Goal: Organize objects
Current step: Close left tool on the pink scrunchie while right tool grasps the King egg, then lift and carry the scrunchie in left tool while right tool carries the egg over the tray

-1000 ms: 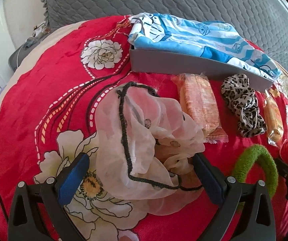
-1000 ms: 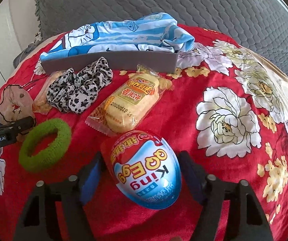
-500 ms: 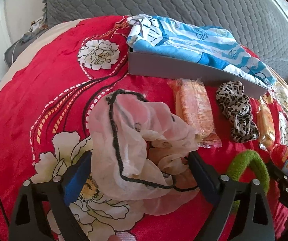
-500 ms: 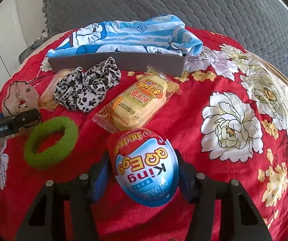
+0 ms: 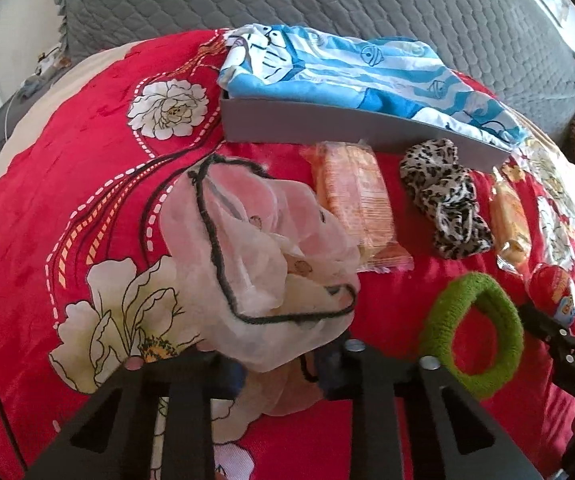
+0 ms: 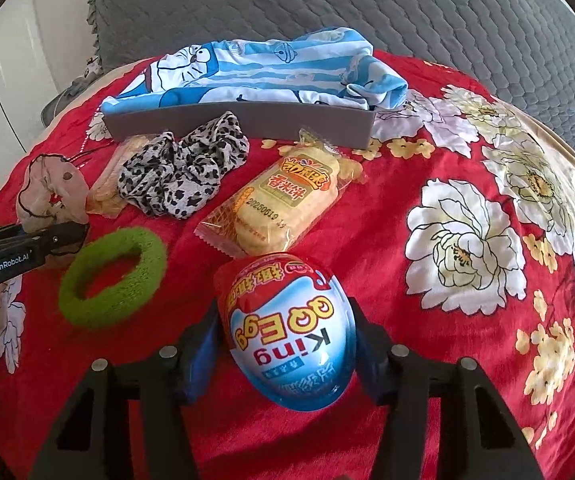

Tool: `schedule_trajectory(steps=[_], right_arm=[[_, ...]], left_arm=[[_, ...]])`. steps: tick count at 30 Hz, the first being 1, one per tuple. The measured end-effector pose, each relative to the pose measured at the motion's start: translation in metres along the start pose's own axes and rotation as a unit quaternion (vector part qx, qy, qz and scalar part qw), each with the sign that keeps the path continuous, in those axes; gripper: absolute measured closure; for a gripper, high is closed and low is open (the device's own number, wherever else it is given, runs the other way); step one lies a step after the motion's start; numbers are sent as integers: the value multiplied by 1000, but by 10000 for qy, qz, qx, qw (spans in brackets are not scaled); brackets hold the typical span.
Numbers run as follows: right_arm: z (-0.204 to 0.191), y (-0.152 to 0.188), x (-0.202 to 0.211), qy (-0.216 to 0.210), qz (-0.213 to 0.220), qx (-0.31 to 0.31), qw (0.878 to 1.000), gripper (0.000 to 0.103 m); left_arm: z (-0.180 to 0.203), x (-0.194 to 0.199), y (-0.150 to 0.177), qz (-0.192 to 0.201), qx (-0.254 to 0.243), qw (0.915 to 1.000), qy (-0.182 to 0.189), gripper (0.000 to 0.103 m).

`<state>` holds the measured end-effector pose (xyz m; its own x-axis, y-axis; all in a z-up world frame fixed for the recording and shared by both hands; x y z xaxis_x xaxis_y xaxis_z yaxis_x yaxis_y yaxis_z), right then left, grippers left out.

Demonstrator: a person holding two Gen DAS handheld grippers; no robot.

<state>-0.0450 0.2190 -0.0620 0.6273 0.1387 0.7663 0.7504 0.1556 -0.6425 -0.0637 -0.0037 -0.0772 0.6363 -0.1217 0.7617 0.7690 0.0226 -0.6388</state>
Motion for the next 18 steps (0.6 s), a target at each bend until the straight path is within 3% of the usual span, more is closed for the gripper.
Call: schedule_trajectory(steps=[9,18], right_arm=[[-1,-2,11,-92,96,-40,9999,46],[-3,-6,22,-125,191,-54,9997,46]], left_arm=[[0,7,1,-65,76,9999,97,88],[9,21,3,-41,-19,9998,207,89]])
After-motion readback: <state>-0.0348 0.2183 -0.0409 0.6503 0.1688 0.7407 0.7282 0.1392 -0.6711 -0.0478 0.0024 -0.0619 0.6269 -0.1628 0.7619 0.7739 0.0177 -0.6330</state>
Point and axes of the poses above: each gripper's, at about its wrist camera, not at the fingertips, and x roughly against the way its jaws point, z to its right, y to its underside, the point moved 1 cm from there along -x, roughly the way its jaws point, and after that the axes turned 8 degrees about z, right-handed, at the moved point
